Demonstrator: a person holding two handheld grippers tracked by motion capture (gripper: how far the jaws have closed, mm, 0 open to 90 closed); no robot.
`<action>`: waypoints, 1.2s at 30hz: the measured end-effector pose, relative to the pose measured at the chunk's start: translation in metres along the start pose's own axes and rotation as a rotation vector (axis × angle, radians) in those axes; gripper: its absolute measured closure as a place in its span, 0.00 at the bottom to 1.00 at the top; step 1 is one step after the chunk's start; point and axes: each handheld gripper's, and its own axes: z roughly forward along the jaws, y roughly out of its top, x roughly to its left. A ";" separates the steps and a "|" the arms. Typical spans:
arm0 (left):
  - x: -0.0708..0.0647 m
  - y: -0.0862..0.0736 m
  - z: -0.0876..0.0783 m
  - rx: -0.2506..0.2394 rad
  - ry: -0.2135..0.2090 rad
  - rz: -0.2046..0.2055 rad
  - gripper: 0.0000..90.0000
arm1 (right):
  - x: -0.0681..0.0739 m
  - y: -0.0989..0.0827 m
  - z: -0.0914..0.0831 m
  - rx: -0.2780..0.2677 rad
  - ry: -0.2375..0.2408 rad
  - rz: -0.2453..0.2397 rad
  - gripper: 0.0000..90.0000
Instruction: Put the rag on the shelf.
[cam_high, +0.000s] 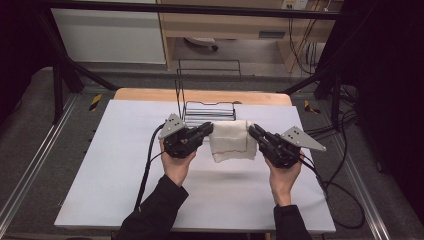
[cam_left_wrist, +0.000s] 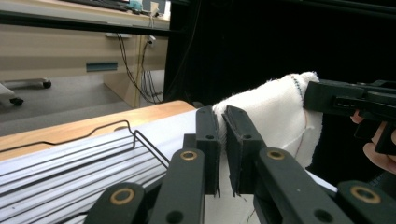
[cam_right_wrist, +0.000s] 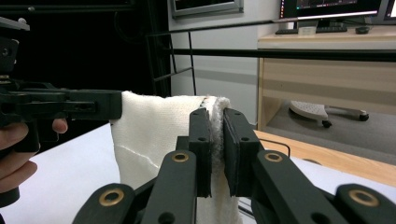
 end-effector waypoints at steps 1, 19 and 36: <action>0.000 0.000 0.000 0.000 0.000 0.000 0.93 | 0.001 0.001 0.001 -0.001 0.001 0.005 0.92; 0.013 0.027 -0.021 -0.088 0.036 -0.001 0.93 | 0.017 0.029 0.024 -0.064 0.014 -0.009 0.92; 0.023 0.050 -0.032 -0.136 0.054 -0.003 0.93 | 0.029 0.050 0.038 -0.109 0.022 -0.026 0.92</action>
